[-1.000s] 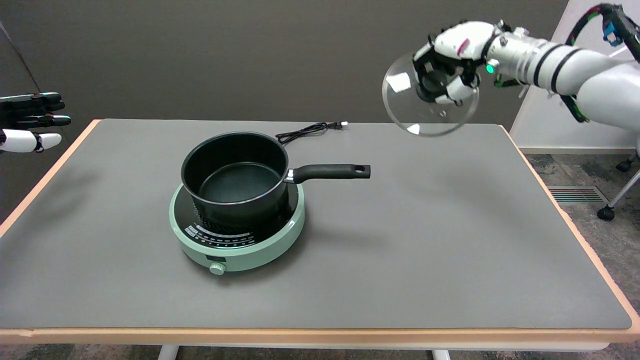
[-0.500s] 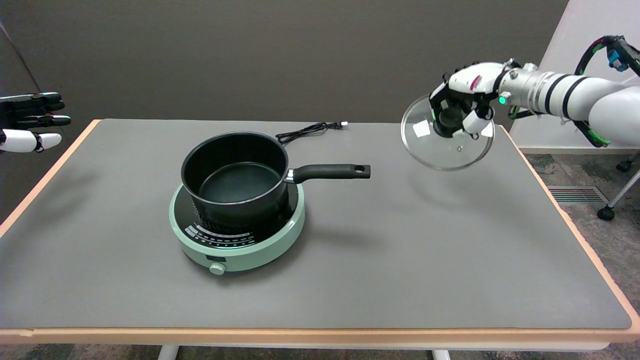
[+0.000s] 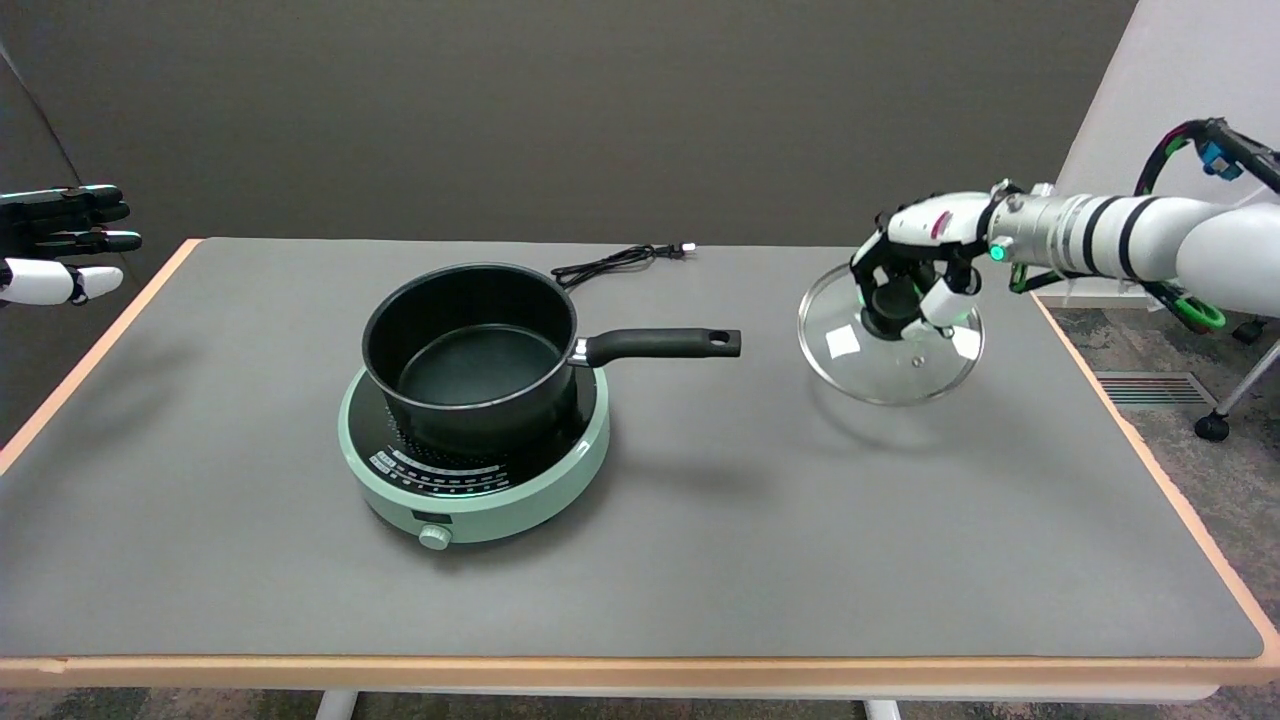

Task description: Place the pot lid onto the table.

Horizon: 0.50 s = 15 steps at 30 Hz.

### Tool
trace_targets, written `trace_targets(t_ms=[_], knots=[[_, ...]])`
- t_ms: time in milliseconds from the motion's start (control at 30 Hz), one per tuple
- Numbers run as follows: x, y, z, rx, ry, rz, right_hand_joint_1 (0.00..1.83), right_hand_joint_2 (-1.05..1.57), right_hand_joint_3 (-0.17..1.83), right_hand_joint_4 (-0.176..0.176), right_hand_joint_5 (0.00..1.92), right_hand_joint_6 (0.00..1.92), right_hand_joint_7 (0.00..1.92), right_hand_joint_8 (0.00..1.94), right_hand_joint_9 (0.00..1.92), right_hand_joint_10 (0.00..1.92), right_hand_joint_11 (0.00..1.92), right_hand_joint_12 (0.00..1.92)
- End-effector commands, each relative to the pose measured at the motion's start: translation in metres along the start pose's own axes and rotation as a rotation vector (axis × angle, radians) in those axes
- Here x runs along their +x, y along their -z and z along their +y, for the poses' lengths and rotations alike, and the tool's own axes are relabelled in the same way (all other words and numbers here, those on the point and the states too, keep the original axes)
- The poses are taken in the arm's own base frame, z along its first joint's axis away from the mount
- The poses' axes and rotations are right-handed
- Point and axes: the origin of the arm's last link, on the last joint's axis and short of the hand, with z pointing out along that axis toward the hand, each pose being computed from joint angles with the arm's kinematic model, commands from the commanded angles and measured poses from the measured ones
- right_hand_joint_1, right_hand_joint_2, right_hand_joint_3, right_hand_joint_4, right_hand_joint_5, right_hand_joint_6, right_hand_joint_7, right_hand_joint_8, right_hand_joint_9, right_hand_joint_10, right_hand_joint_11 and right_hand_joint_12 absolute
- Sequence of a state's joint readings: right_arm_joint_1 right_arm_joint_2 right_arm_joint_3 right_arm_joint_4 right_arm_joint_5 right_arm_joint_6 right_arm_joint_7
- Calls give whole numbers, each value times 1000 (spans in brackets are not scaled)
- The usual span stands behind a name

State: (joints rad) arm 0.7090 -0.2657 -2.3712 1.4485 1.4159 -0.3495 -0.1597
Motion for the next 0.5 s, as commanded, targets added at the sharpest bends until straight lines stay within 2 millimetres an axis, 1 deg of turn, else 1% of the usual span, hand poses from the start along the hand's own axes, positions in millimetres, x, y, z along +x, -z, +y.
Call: trace_targets(t_ms=[33, 100, 133, 200, 233, 300, 500], knots=[[-36, -6, -9, 45, -71, -158, 1363, 882, 510, 176, 736, 1138, 931, 1213, 863, 1326, 709, 1066], [-37, -8, -7, 43, -93, -166, 1363, 884, 508, 176, 734, 1138, 928, 1218, 856, 1350, 691, 1127], [-39, -8, -6, 43, -111, -176, 1359, 899, 493, 176, 718, 1146, 914, 1236, 837, 1379, 628, 1233], [-43, -7, -4, 41, -139, -183, 1354, 919, 479, 176, 683, 1171, 890, 1268, 807, 1432, 561, 1318], [-46, -7, -3, 39, -151, -186, 1353, 923, 479, 176, 676, 1177, 884, 1278, 801, 1444, 553, 1327], [-43, -4, 2, 28, -176, -160, 1351, 928, 483, 176, 662, 1196, 871, 1300, 792, 1471, 538, 1349], [-48, 3, 9, 10, -225, -137, 1350, 927, 489, 176, 660, 1203, 869, 1305, 789, 1482, 543, 1340]])
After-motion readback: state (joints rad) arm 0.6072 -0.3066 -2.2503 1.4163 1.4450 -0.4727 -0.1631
